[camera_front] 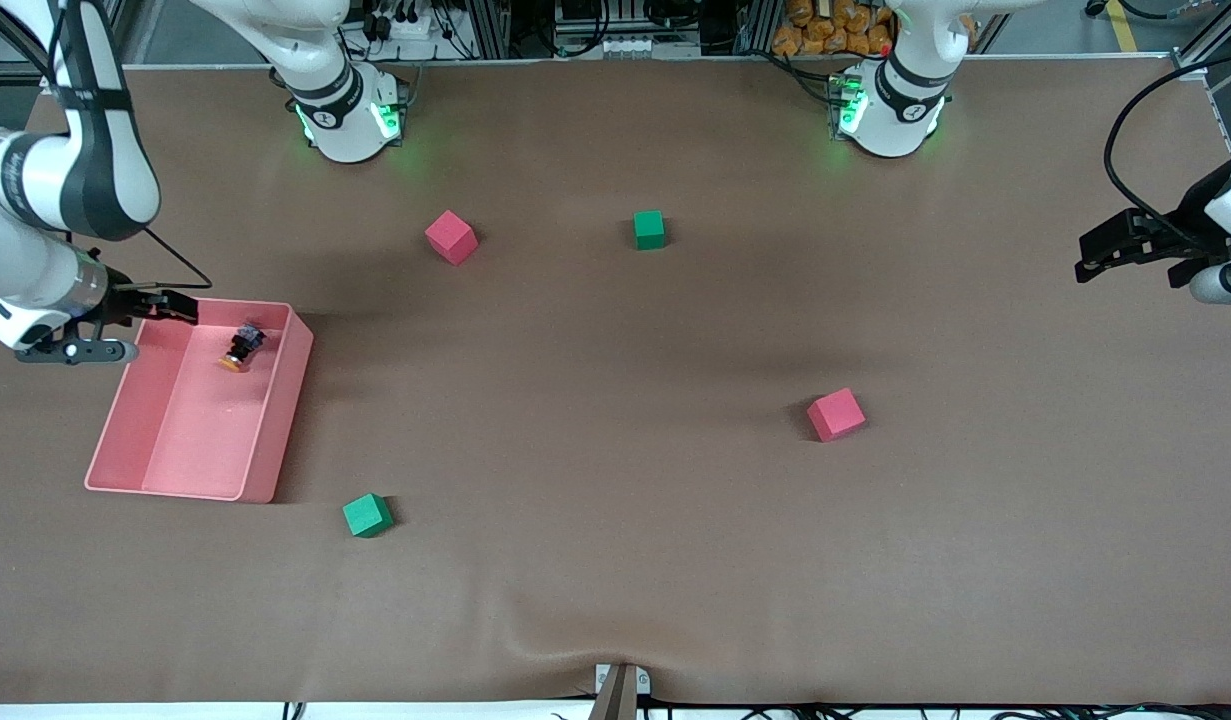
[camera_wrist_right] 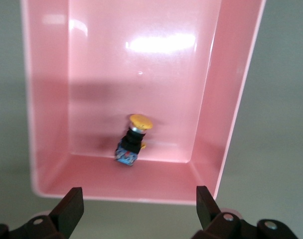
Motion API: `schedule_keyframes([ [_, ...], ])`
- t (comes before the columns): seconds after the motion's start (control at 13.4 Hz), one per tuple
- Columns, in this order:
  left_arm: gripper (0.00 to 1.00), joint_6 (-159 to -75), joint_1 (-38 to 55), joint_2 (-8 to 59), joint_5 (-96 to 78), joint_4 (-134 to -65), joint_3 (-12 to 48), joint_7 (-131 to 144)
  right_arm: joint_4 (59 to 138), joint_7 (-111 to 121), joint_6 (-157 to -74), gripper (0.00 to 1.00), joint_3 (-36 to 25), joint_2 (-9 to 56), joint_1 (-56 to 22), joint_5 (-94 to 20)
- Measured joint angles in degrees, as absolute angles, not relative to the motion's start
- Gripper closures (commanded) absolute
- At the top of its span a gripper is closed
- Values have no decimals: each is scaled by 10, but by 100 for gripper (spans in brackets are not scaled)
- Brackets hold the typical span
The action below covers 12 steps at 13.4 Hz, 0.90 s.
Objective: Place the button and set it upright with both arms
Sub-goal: 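Lower the right gripper into the tray around the yellow button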
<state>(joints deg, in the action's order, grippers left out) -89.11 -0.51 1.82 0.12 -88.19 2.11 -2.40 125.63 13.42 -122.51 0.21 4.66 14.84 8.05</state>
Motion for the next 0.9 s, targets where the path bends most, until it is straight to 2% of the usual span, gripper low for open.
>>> schedule_keyframes([
  [0.37,0,-890,-5,19,1,-882,21,-24,1272,175,-1292,0,4,91,180,81],
  [0.52,0,-890,-5,19,1,-882,21,-24,1312,175,-1350,0,8,92,180,81],
  [0.9,0,-890,-5,19,1,-882,21,-24,1327,175,-1358,0,7,94,181,81],
])
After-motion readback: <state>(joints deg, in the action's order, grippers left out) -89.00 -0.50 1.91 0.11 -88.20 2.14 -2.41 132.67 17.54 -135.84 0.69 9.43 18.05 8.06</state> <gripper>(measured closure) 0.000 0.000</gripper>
